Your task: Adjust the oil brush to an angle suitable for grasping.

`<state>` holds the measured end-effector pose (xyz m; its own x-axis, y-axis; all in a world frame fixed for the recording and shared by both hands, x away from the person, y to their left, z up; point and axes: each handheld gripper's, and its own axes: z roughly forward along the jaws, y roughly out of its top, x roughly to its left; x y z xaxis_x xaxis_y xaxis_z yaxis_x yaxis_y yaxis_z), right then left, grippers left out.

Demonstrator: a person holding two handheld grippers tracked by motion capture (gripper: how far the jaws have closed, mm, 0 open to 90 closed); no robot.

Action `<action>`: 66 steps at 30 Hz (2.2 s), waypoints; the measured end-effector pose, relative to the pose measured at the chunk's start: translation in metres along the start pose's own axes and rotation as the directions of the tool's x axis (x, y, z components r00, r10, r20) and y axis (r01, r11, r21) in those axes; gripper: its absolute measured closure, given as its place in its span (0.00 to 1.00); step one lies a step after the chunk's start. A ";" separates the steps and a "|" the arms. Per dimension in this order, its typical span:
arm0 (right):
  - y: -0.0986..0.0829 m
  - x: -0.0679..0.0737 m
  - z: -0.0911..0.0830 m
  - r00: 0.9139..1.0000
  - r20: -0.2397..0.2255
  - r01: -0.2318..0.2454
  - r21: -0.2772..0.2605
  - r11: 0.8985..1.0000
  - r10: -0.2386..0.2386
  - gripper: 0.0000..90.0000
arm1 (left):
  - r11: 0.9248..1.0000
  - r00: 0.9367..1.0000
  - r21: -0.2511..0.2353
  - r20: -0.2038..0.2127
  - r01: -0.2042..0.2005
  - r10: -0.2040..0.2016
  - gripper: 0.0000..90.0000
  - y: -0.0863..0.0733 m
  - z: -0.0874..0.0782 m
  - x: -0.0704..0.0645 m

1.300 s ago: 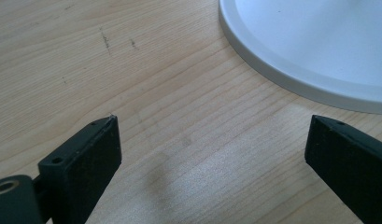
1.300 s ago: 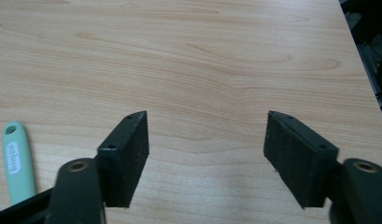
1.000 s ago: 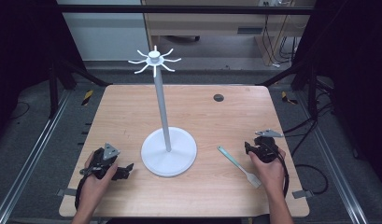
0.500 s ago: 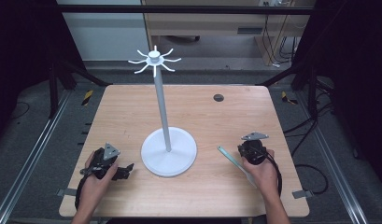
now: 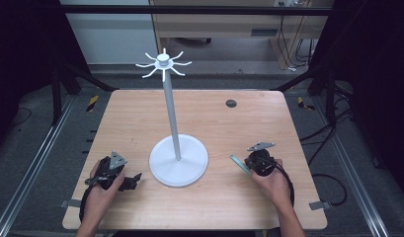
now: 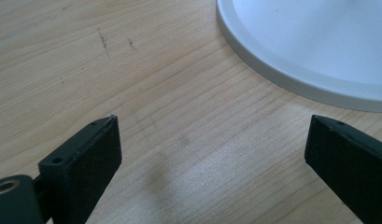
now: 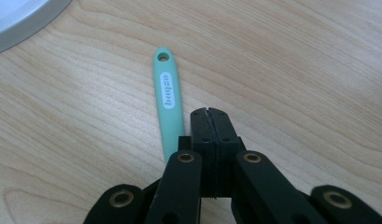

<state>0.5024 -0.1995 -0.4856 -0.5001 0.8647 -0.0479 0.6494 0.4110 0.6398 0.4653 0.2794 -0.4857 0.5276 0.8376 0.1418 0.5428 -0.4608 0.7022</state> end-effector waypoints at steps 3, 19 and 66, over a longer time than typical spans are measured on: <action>0.000 0.002 0.001 1.000 -0.012 0.008 0.007 1.000 -0.008 1.00 | 1.000 1.000 0.000 0.000 0.000 0.000 0.04 0.000 0.000 0.000; -0.002 0.014 -0.001 0.986 -0.159 0.057 0.011 0.998 -0.054 1.00 | 1.000 1.000 0.007 0.004 -0.010 0.010 0.04 0.000 0.001 -0.002; 0.026 0.020 -0.021 0.946 -0.199 0.311 0.331 0.891 -0.256 0.73 | 1.000 1.000 0.019 0.009 0.000 0.000 0.04 -0.002 0.000 0.001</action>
<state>0.4978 -0.1777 -0.4536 -0.7534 0.6552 -0.0561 0.6129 0.7306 0.3010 0.4641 0.2810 -0.4872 0.5333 0.8350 0.1354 0.5553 -0.4663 0.6886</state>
